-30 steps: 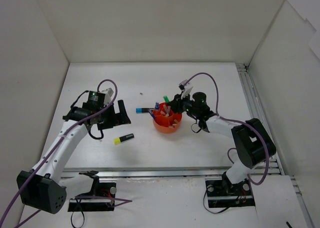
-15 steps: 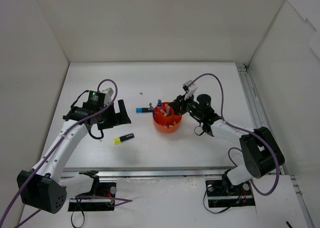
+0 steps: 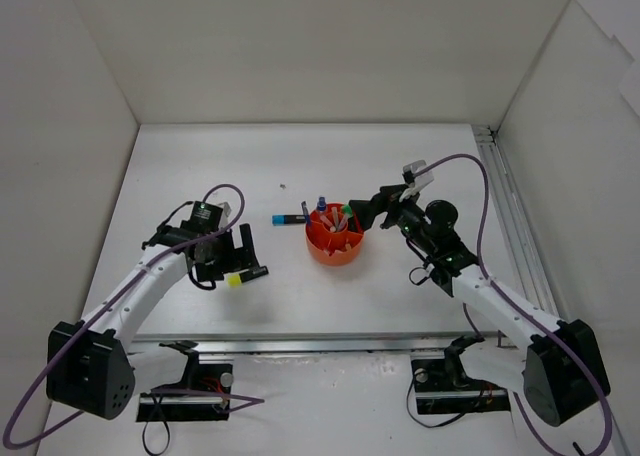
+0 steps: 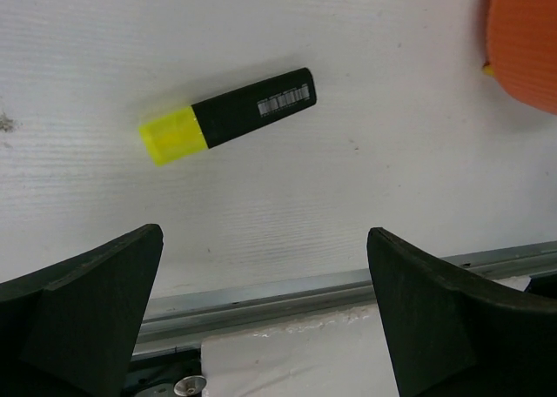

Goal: Sort the stationery into containers
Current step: Pick up the pen from the center of the board.

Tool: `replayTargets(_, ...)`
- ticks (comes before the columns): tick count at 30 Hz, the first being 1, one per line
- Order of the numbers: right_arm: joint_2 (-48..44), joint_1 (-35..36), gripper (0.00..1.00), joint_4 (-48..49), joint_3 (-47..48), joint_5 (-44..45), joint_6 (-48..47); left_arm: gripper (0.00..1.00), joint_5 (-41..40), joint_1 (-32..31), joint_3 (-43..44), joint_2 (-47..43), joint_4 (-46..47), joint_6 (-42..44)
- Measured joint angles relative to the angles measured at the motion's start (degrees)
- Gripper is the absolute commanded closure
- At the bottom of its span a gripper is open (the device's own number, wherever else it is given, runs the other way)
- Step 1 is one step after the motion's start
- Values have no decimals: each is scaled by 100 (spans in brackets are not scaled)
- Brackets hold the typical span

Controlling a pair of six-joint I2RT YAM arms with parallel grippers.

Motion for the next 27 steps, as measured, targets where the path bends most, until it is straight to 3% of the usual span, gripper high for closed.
replayTargets(11, -400, -50, 2, -1755, 302, 295, -197, 0, -129, 50, -658, 396, 380, -1119)
replayTargets(27, -1060, -50, 2, -2260, 302, 892, -212, 0, -728, 603, -780, 787, 127, -4159)
